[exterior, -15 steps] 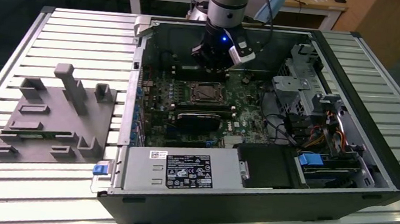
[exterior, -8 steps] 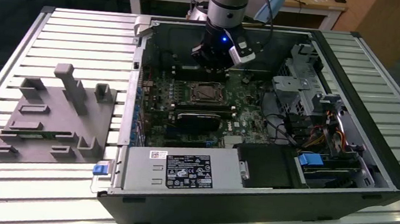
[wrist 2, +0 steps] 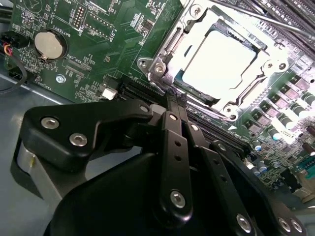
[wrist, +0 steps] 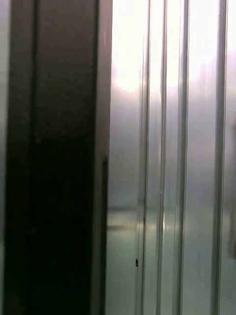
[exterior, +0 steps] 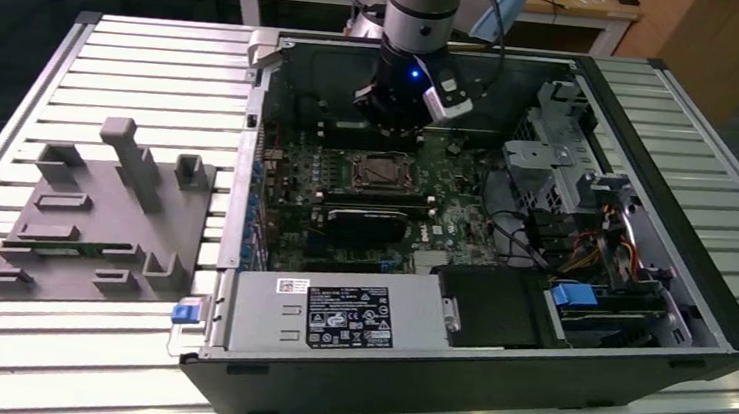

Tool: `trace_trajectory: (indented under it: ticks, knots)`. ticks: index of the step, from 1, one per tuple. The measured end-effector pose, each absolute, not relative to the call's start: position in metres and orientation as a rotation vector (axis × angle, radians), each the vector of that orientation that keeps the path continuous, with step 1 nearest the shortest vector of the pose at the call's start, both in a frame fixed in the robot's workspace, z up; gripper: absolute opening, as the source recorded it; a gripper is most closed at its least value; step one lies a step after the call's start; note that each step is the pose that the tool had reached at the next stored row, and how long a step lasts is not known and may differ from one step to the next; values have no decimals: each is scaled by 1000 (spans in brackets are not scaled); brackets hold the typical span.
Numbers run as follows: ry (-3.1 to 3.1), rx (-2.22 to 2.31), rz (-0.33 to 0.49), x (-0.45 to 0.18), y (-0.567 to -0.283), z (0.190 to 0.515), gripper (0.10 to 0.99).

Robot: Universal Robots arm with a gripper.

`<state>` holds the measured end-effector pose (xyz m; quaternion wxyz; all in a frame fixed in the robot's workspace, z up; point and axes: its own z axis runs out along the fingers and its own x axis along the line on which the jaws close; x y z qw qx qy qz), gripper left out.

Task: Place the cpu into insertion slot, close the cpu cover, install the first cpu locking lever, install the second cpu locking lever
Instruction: 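Install the first cpu locking lever, then install the second cpu locking lever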

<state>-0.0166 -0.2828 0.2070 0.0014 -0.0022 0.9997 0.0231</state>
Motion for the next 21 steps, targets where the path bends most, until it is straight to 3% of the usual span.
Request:
trace_trajectory:
  ticks: [21]
  knots:
    - [3138, -7, 72, -17, -296, 207, 106]
